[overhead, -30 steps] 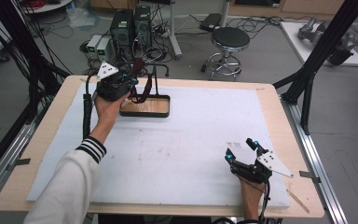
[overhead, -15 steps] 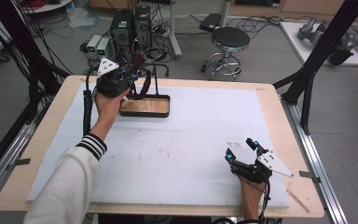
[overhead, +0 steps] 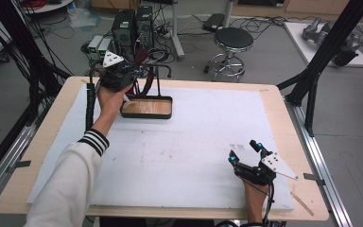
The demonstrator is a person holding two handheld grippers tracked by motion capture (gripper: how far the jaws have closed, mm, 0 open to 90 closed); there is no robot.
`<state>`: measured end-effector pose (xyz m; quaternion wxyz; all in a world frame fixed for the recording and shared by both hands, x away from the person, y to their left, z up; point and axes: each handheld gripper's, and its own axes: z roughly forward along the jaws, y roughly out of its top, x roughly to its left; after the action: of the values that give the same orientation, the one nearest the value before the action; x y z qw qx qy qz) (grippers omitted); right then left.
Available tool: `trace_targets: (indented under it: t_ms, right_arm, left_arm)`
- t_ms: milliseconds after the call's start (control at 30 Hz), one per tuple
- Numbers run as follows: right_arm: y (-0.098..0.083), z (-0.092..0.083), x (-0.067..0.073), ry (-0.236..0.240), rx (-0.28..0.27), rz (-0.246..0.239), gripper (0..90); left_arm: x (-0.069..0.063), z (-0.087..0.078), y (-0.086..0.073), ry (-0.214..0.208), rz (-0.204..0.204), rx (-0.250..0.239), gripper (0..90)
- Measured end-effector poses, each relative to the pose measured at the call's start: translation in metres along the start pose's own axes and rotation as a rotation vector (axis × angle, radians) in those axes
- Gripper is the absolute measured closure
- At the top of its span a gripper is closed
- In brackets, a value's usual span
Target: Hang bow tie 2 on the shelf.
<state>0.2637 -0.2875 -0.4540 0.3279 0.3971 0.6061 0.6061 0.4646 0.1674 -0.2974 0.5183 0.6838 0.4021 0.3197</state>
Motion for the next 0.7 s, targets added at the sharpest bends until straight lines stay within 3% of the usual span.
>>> trace_targets:
  t_ms: [200, 700]
  right_arm:
    - [0.0, 0.0, 0.0, 0.001, 0.0, 0.005, 10.2]
    - [0.0, 0.0, -0.001, 0.0, -0.008, 0.005, 10.2]
  left_arm:
    - [0.002, 0.004, 0.002, 0.013, 0.004, 0.01, 76.0]
    - [0.006, 0.013, 0.008, 0.001, 0.006, 0.029, 75.8]
